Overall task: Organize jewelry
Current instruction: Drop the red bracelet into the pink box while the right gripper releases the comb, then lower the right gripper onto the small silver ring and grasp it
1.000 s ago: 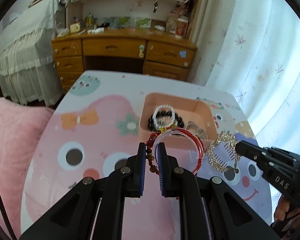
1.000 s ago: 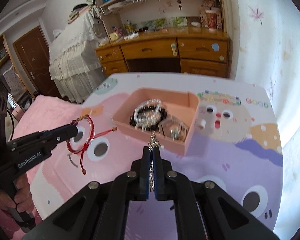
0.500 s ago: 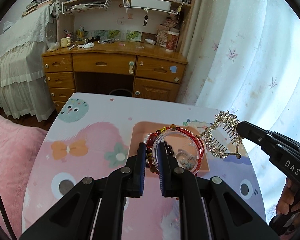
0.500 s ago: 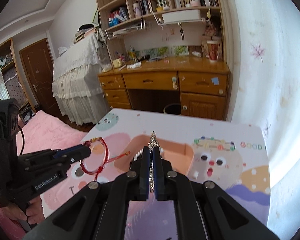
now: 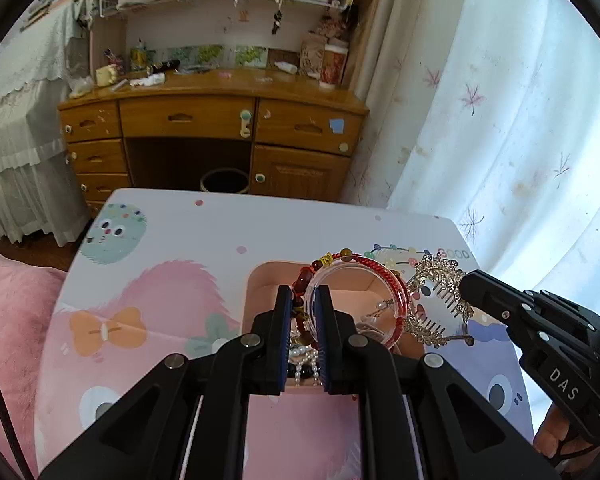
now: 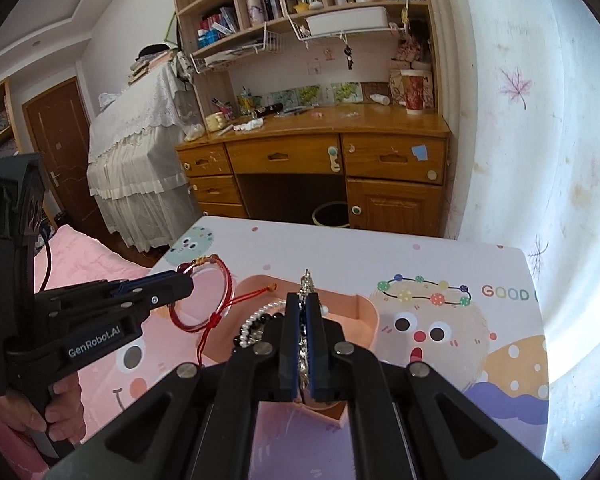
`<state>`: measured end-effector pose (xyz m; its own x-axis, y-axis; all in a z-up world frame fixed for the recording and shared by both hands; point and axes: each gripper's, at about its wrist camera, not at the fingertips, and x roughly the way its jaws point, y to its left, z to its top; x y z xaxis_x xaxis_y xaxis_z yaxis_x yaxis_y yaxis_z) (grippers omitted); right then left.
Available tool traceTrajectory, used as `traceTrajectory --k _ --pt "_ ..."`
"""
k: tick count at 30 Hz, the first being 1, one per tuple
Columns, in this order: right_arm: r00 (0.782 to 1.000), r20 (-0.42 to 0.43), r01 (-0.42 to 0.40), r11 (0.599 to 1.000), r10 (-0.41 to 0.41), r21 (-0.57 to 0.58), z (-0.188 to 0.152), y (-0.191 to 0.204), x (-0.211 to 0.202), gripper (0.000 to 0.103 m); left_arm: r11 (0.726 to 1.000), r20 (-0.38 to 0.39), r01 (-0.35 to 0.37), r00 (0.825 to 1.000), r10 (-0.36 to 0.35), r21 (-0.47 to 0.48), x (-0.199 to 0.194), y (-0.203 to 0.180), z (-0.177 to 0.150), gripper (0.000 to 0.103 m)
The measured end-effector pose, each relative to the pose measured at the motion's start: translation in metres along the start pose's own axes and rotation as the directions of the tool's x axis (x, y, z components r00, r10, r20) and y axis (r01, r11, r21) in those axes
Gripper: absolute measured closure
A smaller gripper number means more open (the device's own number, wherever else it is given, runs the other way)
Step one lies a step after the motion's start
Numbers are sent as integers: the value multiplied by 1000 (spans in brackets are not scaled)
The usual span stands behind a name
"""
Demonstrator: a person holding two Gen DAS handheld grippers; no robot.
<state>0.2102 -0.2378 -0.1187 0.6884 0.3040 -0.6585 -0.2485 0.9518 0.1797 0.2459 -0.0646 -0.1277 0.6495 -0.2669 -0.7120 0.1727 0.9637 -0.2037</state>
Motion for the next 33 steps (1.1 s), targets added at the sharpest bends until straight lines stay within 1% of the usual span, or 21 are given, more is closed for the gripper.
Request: traceTrajectory --k 4,6,8,9,10,11,12,13,15,16,18,20,23,25,26,28,29,33 --pt "1000 -19 5 999 -5 36 -5 -6 14 101 1000 -23 25 999 -25 11 21 1 2 94" --pt "1000 -27 15 999 -14 37 -6 -7 20 100 999 -30 29 999 -29 20 29 0 1 94" --pt "998 -53 27 999 -25 27 -8 -6 26 100 999 -52 32 998 -30 26 38 0 0 93" --pt "997 -71 36 999 -34 17 -9 -5 29 100 999 -67 30 997 -28 28 43 0 0 88" --pt "994 -84 65 998 -64 3 -10 -4 30 98 999 -87 20 996 -18 28 47 0 -1 81" --pt "993 -86 85 996 -85 -3 -12 -3 30 96 1000 -102 16 995 -13 25 50 1 -2 67" --pt "991 -88 98 995 -98 -2 -13 -3 29 88 1000 -120 19 993 -17 18 53 2 -3 57" --pt "991 -90 102 995 -102 6 -14 -4 28 75 1000 -133 25 991 -23 8 55 4 -4 53" --pt "992 -89 96 995 -94 28 -16 -6 26 61 999 -146 37 989 -38 -11 55 7 -5 47" --pt "992 -87 95 995 -92 34 -16 -7 24 60 999 -152 42 987 -44 -18 54 9 -5 45" --pt "991 -91 99 994 -95 38 -16 -7 21 60 999 -160 38 986 -41 -21 53 13 -6 35" --pt "989 -99 111 993 -106 39 -16 -6 18 59 1000 -160 22 987 -25 -20 49 17 -8 29" --pt "986 -109 134 990 -127 54 -21 -6 10 58 1000 -166 2 986 -6 -25 44 22 -10 26" --pt "984 -119 139 988 -129 73 -25 -4 5 58 999 -172 -25 985 20 -27 41 27 -12 26" --pt "984 -129 135 987 -123 87 -29 -4 2 58 999 -183 -45 982 39 -25 39 31 -15 25" --pt "983 -156 115 986 -96 118 -37 -2 -3 58 997 -205 -69 977 64 -18 36 37 -20 20" --pt "982 -166 111 985 -88 134 -40 0 -6 58 997 -222 -80 972 76 -11 34 41 -24 15" --pt "976 -203 119 976 -81 182 -56 14 -18 58 994 -269 -111 957 108 5 23 57 -40 14"
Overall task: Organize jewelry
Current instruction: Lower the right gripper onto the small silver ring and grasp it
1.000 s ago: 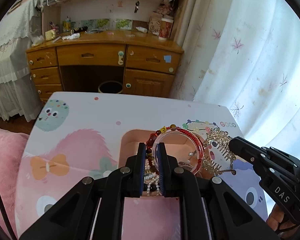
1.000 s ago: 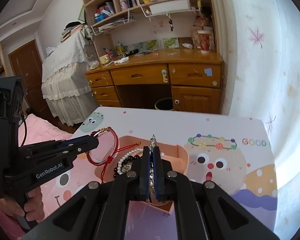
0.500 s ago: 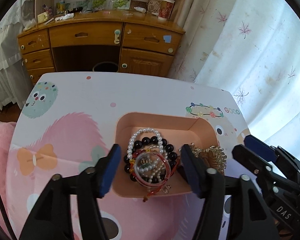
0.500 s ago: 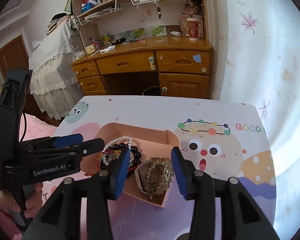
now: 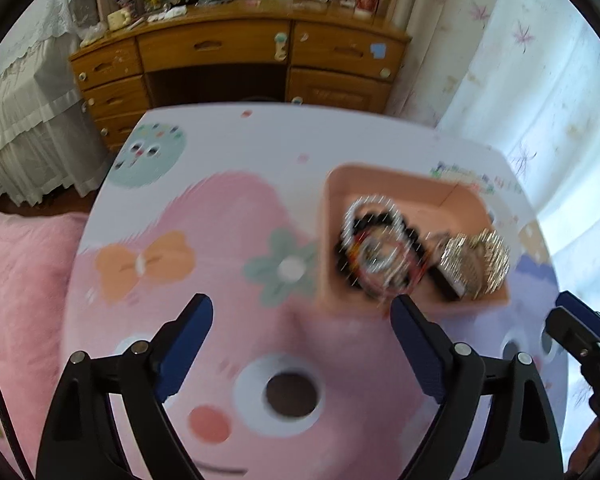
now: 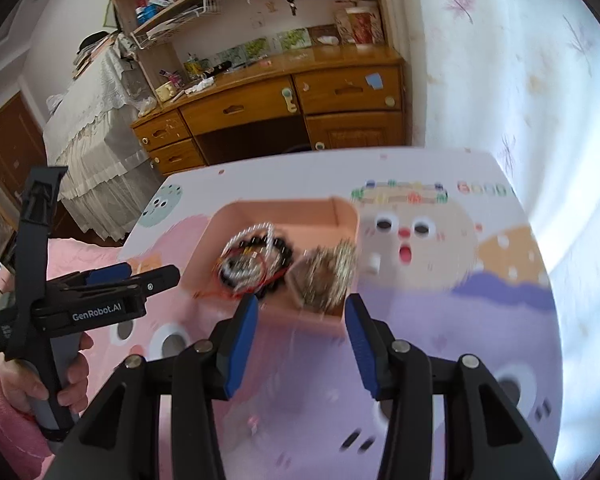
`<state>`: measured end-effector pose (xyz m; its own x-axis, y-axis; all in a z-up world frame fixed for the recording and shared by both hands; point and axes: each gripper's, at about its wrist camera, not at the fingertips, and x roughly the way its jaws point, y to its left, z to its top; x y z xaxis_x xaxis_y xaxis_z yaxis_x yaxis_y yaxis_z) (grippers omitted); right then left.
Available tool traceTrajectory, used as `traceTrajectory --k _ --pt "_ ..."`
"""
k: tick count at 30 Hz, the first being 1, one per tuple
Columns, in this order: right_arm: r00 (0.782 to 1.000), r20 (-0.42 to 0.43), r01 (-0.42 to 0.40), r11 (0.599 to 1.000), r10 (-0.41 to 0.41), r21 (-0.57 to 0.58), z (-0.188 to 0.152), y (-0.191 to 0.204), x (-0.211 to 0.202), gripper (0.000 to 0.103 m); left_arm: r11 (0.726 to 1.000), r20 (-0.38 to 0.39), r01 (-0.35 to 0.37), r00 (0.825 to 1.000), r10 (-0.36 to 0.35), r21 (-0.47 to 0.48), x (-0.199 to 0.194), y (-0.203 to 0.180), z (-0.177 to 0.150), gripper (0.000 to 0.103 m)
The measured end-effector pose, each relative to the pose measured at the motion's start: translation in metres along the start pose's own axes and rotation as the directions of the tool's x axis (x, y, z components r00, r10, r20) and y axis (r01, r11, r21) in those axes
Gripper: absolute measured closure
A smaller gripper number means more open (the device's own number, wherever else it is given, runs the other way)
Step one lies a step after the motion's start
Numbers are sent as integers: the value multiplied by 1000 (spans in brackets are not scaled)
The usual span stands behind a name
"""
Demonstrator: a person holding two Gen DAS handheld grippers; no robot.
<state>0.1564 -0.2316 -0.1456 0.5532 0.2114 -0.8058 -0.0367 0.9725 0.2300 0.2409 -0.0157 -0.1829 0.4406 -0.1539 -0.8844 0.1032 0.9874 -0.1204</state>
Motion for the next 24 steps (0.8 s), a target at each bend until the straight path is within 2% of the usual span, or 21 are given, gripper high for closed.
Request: traceTrajectory --k 5,11,17,20,24 --pt "997 -70 29 999 -27 30 -30 14 -3 58 997 -119 57 991 -62 -43 -2 28 -31 12" --pt "989 -136 74 994 -62 85 -71 27 1 58 998 -230 56 971 -62 -31 0 48 -65 12" --pt "986 -109 129 990 -124 46 -107 46 7 58 996 -300 88 951 -75 30 -3 54 -98 12" --pt "985 -44 166 986 -166 6 -117 59 10 58 992 -315 100 946 -72 74 -8 53 -117 12" --pt "975 -25 220 975 -221 -34 -121 73 27 58 985 -336 141 937 -100 100 -13 53 -132 12"
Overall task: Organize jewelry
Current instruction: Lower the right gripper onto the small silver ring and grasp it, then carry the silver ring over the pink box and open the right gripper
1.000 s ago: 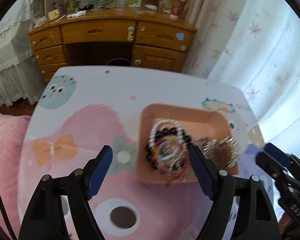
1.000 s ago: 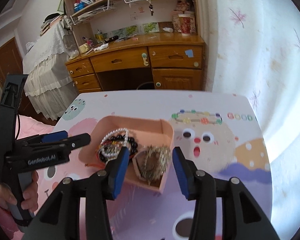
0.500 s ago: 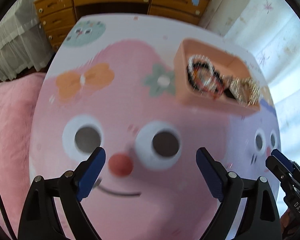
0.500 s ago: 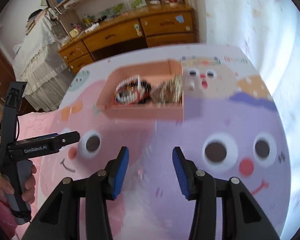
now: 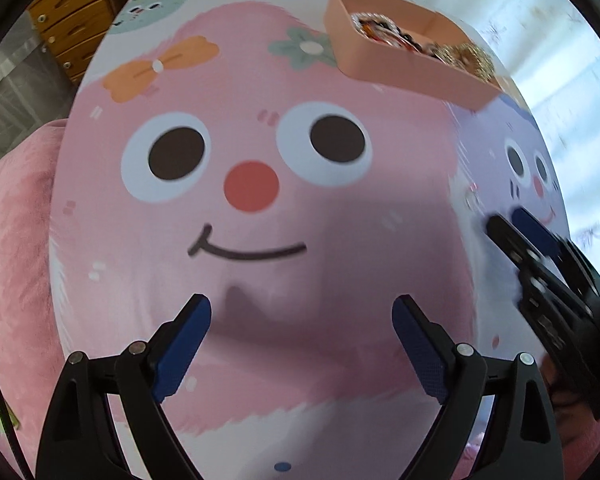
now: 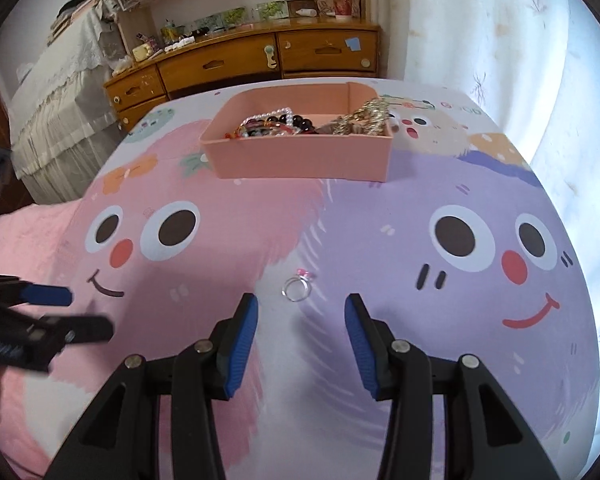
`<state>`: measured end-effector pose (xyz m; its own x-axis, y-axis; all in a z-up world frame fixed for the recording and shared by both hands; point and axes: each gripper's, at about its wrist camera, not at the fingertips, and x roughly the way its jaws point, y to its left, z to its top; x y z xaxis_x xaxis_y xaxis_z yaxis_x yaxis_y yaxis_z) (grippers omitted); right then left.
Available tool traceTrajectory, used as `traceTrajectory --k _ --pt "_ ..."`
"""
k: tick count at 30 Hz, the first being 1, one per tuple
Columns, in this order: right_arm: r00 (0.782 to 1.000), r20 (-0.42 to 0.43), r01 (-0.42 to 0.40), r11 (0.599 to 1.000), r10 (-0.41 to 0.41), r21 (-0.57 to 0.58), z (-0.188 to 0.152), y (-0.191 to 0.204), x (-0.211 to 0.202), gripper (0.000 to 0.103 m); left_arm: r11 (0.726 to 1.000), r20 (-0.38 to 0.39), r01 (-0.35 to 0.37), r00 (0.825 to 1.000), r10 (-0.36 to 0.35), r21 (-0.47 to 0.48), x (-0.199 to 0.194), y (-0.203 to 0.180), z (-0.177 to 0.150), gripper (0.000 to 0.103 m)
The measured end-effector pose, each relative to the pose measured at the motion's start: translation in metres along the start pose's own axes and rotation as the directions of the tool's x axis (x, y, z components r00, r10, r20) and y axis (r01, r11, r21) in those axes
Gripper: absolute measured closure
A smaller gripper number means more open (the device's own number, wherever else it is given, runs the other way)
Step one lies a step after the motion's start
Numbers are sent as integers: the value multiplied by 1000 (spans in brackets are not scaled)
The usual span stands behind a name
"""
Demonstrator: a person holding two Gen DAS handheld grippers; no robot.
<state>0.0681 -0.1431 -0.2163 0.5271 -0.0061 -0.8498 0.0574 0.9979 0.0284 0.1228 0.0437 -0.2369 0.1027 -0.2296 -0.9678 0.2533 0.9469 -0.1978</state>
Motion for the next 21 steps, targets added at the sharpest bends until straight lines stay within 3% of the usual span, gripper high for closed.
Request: traceTrajectory --k 7,14,16,21 --pt "996 1 92 995 -92 -34 6 17 21 61 999 9 32 999 -32 20 -1 1 -1 12" --pt "996 -27 81 997 -80 22 11 10 27 77 1000 23 23 999 -23 8 -4 17 9 12" --pt "996 -31 81 996 -81 21 12 8 28 87 1000 18 28 999 -27 -8 -3 23 10 12" --pt "996 -45 75 997 -76 -13 15 10 30 87 998 21 44 999 -43 -34 -1 33 11 12"
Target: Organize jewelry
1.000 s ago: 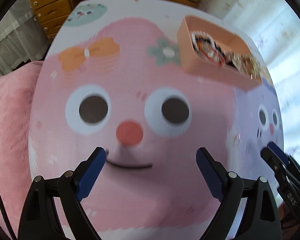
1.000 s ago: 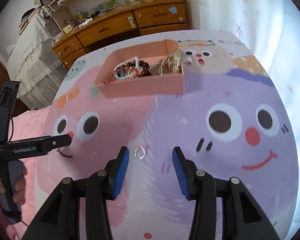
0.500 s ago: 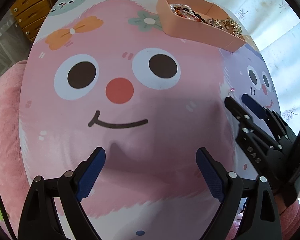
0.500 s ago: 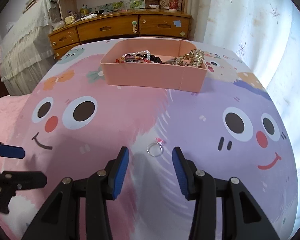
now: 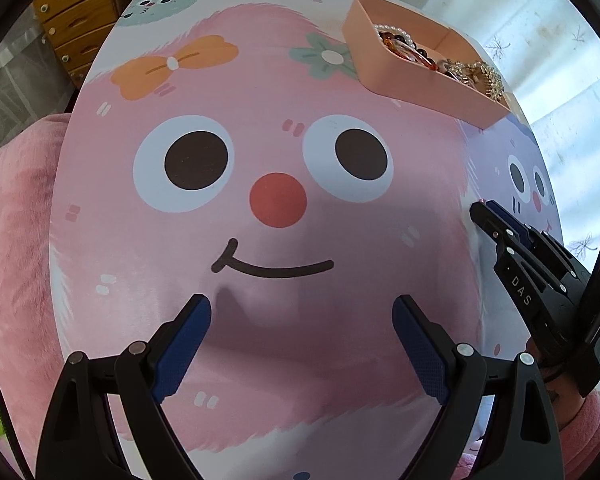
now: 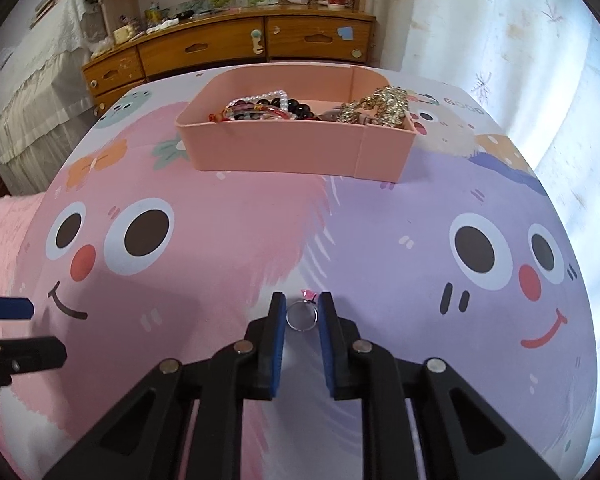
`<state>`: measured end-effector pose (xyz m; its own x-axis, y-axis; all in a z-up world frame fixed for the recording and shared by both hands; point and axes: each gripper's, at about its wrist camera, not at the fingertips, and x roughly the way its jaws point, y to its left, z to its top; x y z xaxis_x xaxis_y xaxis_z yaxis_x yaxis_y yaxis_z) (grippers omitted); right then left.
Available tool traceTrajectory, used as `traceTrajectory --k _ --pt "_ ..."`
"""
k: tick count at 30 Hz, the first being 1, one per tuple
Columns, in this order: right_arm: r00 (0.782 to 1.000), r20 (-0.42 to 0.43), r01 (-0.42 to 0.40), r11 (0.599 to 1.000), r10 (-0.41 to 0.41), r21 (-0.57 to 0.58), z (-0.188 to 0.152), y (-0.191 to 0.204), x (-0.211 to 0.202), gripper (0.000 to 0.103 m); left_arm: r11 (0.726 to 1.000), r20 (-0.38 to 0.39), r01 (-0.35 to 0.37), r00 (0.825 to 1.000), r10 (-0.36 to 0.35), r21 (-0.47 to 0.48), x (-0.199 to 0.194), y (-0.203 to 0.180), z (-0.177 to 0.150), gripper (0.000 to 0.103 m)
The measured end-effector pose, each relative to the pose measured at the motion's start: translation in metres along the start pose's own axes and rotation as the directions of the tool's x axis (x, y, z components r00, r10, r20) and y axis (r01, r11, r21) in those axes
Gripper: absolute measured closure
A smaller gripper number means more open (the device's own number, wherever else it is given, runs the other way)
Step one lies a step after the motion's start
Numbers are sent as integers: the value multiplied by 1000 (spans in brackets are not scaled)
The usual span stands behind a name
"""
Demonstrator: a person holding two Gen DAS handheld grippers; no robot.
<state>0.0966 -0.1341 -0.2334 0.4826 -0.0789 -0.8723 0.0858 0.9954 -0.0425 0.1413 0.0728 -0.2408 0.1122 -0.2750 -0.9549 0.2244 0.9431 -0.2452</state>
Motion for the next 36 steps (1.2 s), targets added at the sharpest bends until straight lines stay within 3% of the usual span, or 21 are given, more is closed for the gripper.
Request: traceTrajectory --k 7,15,24,26,28,29,36 --pt "1000 -1 -26 1000 26 10 12 4 -4 87 1000 11 11 1000 -11 -9 -1 4 3 12" --pt "987 149 -60 998 59 0 70 7 -34 87 1000 2 5 1000 -5 -19 -15 6 6 12" --pt "968 247 -52 998 39 45 136 -16 -43 87 999 111 -18 994 22 -35 -76 -2 11 12" --pt "972 221 -87 996 80 24 146 -18 -44 80 998 138 -15 990 23 -57 -89 -5 7 12" --pt "978 196 -84 996 79 22 148 -19 -46 66 997 164 -13 986 24 -73 -98 -8 4 12" --pt "976 200 -90 996 84 23 147 -20 -50 65 996 182 -16 983 32 -86 -105 -11 2 12" --pt "982 147 -111 993 115 -30 108 -26 -94 35 994 254 -60 964 81 -89 -137 -43 -15 12"
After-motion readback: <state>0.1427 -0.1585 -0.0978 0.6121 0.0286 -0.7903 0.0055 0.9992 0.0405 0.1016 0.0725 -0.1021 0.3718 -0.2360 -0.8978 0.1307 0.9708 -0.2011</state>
